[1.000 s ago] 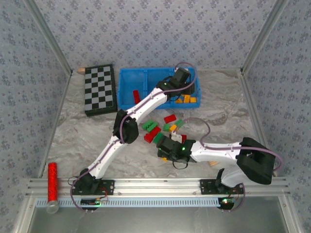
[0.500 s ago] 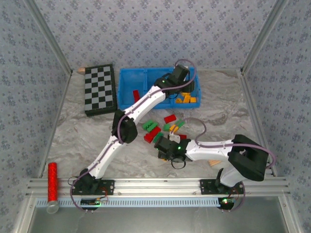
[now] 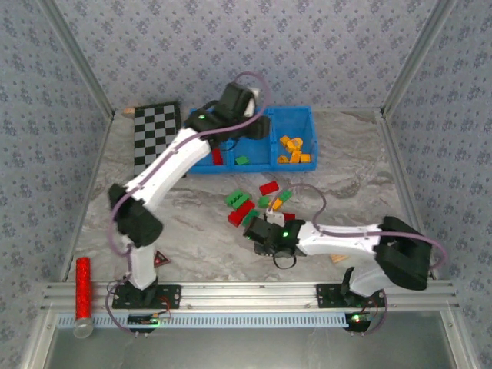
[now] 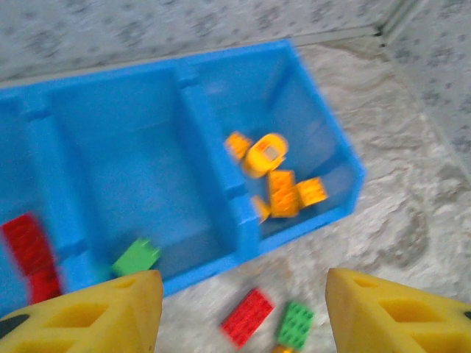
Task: Sort the legos into containers by color
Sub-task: Pick up the lego from the bottom-center of the table, then place the lego in the container.
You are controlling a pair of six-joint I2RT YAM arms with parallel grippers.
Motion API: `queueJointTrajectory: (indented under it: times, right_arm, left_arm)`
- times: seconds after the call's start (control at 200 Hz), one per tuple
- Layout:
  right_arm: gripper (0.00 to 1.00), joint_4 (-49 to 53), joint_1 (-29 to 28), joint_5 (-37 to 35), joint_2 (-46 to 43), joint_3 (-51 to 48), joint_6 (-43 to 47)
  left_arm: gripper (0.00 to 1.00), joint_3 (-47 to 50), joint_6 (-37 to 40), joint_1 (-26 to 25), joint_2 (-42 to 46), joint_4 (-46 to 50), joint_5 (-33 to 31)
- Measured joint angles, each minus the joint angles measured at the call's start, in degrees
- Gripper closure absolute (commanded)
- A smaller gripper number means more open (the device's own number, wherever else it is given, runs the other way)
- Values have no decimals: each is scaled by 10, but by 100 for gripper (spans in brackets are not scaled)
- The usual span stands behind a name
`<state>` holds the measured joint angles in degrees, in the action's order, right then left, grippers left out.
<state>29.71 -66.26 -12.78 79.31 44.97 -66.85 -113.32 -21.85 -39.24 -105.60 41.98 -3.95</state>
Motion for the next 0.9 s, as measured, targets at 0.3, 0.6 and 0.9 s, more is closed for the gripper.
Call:
queueJointTrajectory:
  times: [0.3,0.6,0.9]
  right_arm:
    - [71,135,160,-41,-223,31,124]
    - [71,123,366,-38,-197,98,313]
    - [71,-1,425,-18,-33,183,441]
  left_arm:
    - [35,313,-23,57,171,-17,-10]
    - [33,477,-145,39,216,-60,13]
    - [33,510,-232,7,203,-107,34]
